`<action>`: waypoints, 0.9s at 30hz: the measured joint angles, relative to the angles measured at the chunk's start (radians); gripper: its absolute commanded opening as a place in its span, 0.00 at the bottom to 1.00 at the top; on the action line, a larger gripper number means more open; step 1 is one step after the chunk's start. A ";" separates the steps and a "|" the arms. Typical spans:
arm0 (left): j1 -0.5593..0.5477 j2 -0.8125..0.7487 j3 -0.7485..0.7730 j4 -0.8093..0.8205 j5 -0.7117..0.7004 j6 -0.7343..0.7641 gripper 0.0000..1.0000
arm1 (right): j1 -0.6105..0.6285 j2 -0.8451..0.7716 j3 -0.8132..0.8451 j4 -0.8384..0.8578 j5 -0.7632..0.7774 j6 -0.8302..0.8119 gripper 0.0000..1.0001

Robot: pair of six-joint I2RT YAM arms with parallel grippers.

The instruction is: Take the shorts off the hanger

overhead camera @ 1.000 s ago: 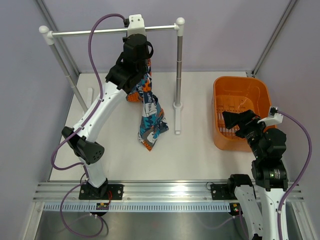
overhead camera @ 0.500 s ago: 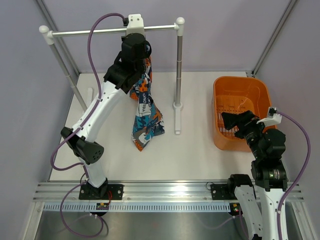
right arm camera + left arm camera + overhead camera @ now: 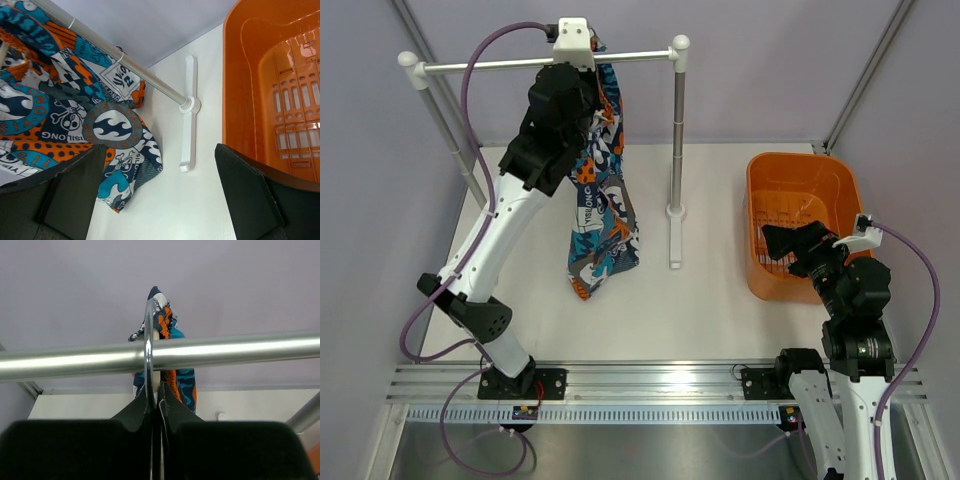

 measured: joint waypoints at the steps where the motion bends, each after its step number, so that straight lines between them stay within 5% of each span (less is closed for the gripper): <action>1: 0.000 -0.012 0.002 0.007 0.004 0.005 0.00 | 0.000 0.000 0.000 0.000 0.000 0.000 0.99; 27: 0.002 -0.241 -0.317 -0.045 0.256 -0.026 0.00 | 0.000 -0.024 0.009 0.032 -0.047 -0.052 0.99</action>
